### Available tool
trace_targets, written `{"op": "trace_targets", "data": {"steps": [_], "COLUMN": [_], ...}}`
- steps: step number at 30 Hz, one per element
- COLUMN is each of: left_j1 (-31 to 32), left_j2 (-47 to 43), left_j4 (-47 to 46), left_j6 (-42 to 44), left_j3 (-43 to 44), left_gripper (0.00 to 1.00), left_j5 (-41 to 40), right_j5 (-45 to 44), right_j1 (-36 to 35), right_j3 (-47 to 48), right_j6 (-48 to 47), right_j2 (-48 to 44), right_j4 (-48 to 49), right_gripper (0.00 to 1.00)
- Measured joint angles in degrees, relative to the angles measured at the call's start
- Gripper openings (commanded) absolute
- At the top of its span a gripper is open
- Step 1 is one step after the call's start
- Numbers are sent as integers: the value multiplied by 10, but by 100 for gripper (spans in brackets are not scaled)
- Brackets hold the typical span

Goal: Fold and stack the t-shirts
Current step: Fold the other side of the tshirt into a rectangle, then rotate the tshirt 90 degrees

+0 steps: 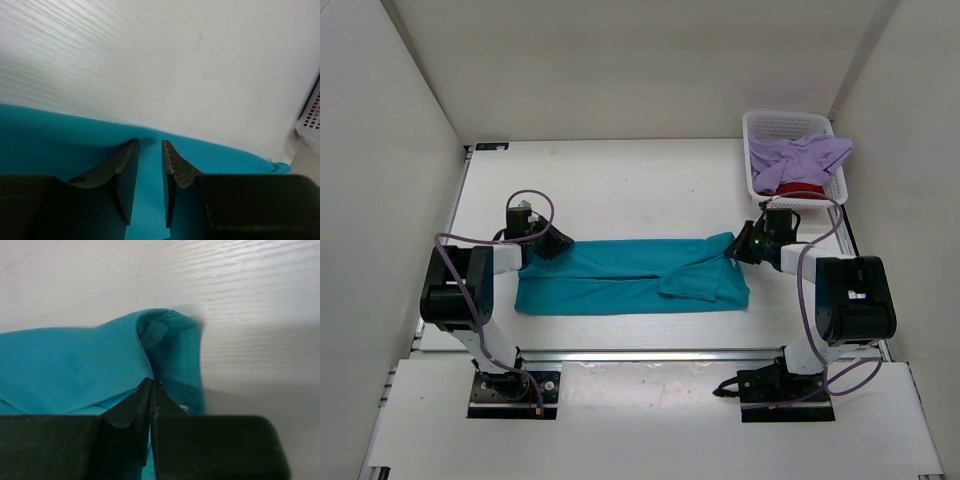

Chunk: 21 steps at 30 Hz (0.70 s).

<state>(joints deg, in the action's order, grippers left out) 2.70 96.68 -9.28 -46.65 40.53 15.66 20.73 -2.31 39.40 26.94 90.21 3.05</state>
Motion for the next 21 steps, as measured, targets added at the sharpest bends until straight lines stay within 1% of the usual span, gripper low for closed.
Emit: {"op": "trace_targets", "data": {"steps": [6,8,9,10,13,16,18,20,21], "left_j1": [-38,-44,-45,-46,-40,-26,-13,2,12], "left_j2": [-3,-6,-7,-7,-15,-40,-73,-113,-135], "left_j4": [-28,-28,-28,-28,-22,-15,-12,-5,2], "left_j6": [-22,-24,-25,-25,-25,-25,-25,-23,-19], "left_j3": [-19,-21,-22,-22,-22,-30,-43,-53,-54], "left_gripper": [38,38,38,39,38,39,40,40,40], "left_j5": [13,13,13,13,13,12,11,6,1], "right_j5": [10,16,18,22,24,-2,-34,-63,-82], "right_j1": [40,43,43,43,38,23,-7,-50,-83], "right_j3": [-16,-16,-16,-14,-8,-3,-2,1,7], "right_j6": [10,15,16,18,17,17,17,15,14], "right_j2": [-14,-14,-12,-9,1,-13,-40,-70,-81], "right_j4": [11,16,17,18,9,-15,-31,-43,-49], "right_gripper": [1,11,21,24,27,30,26,12,10]}}
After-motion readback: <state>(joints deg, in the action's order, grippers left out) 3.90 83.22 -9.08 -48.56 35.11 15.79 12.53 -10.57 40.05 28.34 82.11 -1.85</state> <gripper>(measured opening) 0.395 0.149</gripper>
